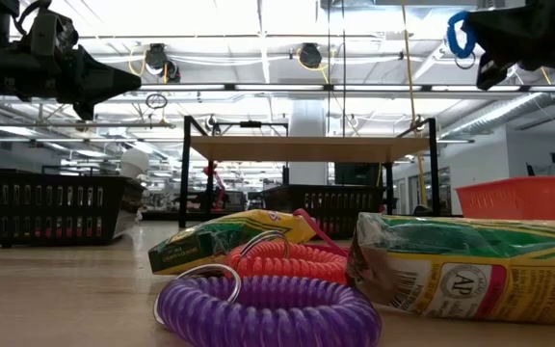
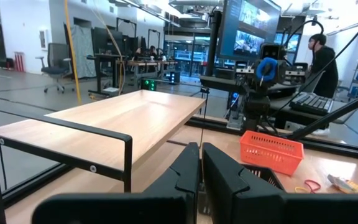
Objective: Pick & Place Office Desk Supplies
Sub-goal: Put the blue spring rubberband into the right black bin
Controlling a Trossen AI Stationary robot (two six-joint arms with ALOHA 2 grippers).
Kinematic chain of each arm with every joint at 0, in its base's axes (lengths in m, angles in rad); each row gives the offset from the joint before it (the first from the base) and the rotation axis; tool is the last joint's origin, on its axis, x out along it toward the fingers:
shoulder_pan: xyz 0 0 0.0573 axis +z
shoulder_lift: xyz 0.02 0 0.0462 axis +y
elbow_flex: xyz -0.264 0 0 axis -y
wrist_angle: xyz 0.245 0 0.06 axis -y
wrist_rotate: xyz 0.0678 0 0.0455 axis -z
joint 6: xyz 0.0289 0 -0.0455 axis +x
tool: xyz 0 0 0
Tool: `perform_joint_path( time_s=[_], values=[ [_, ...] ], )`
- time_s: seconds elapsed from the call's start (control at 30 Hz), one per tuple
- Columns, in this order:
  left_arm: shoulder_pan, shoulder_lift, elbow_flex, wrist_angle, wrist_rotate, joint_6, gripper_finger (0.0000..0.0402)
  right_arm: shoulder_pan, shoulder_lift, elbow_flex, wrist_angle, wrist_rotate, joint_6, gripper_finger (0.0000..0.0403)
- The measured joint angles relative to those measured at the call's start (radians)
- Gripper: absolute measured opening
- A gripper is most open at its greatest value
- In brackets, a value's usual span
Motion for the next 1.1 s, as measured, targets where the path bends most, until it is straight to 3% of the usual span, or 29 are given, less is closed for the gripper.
perform_joint_path(
  time_s=[0.77,1.1],
  values=[
    [0.000,0.000,0.000,-0.005,0.000,0.014,0.0019,0.000,-0.031,-0.028,-0.051,-0.003,0.012,0.0011],
    [0.000,0.000,0.000,0.000,0.000,0.098,0.0019,0.000,-0.030,-0.062,-0.059,0.003,0.065,0.0011]
  ],
)
